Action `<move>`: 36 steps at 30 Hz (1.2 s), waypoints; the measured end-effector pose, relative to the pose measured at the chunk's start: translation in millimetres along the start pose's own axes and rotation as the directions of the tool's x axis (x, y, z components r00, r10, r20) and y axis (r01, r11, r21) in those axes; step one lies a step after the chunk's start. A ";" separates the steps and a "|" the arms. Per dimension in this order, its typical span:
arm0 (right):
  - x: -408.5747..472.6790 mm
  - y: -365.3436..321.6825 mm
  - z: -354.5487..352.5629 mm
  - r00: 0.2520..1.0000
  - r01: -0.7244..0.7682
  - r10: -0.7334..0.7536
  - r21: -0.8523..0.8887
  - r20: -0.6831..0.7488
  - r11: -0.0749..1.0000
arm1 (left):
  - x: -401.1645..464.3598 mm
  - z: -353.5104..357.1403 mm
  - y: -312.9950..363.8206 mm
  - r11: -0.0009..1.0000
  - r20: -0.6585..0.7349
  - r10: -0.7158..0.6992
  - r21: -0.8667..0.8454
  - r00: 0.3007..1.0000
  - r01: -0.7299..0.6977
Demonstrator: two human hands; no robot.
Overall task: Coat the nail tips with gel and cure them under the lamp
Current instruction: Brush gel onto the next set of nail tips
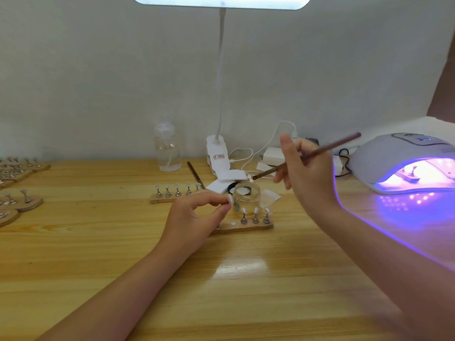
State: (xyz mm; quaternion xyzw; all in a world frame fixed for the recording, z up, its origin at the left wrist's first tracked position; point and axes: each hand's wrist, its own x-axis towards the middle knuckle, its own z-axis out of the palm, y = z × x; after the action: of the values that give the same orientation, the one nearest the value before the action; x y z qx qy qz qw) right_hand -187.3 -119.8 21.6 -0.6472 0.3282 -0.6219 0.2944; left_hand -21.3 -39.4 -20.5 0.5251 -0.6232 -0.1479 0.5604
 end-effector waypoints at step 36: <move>-59.4 6.9 15.8 0.969 0.171 -0.179 0.061 0.172 0.983 | 3.2 3.8 -12.2 0.982 -0.046 0.157 0.110 0.987 -0.151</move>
State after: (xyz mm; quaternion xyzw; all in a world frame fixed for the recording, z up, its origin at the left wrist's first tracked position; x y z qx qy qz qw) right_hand -172.7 -77.5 -21.0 -0.7192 0.2282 -0.5930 0.2812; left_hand -18.1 -48.5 -29.5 0.5084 -0.6534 -0.0565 0.5581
